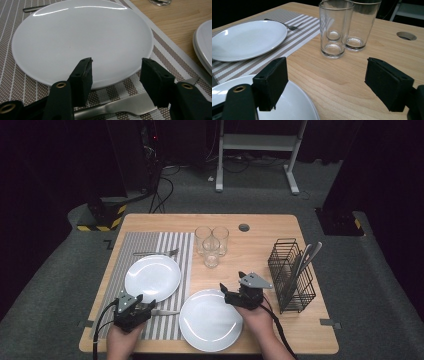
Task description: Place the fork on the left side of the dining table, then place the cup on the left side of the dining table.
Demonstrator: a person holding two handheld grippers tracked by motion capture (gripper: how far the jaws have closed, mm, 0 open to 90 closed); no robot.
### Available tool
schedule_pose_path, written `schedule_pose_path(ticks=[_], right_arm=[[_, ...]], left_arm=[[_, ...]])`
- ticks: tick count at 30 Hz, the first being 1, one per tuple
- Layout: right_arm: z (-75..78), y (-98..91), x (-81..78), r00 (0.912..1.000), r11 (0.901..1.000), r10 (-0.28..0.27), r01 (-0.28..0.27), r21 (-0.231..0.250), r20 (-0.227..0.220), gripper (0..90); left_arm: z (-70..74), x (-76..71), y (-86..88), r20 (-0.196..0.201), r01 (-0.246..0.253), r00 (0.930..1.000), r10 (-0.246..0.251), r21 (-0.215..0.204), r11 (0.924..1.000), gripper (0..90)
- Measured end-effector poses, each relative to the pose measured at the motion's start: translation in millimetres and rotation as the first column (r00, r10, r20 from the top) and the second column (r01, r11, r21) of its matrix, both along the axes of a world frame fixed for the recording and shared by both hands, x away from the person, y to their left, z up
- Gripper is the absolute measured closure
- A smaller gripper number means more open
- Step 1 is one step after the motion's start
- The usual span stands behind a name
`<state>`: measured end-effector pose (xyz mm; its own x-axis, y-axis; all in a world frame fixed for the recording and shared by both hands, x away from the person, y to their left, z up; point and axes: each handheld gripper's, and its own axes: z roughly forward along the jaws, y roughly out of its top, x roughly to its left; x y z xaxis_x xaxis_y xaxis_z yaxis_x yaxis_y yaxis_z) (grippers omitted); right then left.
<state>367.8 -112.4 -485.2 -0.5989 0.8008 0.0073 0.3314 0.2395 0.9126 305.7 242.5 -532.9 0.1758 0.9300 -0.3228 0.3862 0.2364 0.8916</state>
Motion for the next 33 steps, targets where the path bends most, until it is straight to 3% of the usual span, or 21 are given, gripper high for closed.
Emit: schedule_pose_path(ticks=[17,25,30,33], right_arm=[[10.0,18.2,10.1,0.9998,0.9999,0.009,-0.009,-0.011,0.017,17.6],[17.5,25.1,19.9,0.9994,1.0000,-0.003,0.003,-0.003,0.034,17.5],[20.2,32.6,28.7,0.9992,1.0000,-0.008,0.008,-0.004,0.039,17.5],[20.2,35.5,32.9,0.9995,0.9999,-0.014,0.014,0.000,0.027,17.5]], left_arm=[[1.1,-0.9,4.2,0.009,-0.008,0.9999,0.008,-0.012,0.9999,37.8],[0.9,-0.1,4.8,-0.003,0.005,1.0000,-0.005,-0.022,0.9997,37.1],[1.7,-0.3,5.9,-0.003,0.009,1.0000,-0.009,-0.051,0.9987,35.4],[1.6,-0.3,7.9,-0.002,0.009,1.0000,-0.009,-0.038,0.9992,35.2]])
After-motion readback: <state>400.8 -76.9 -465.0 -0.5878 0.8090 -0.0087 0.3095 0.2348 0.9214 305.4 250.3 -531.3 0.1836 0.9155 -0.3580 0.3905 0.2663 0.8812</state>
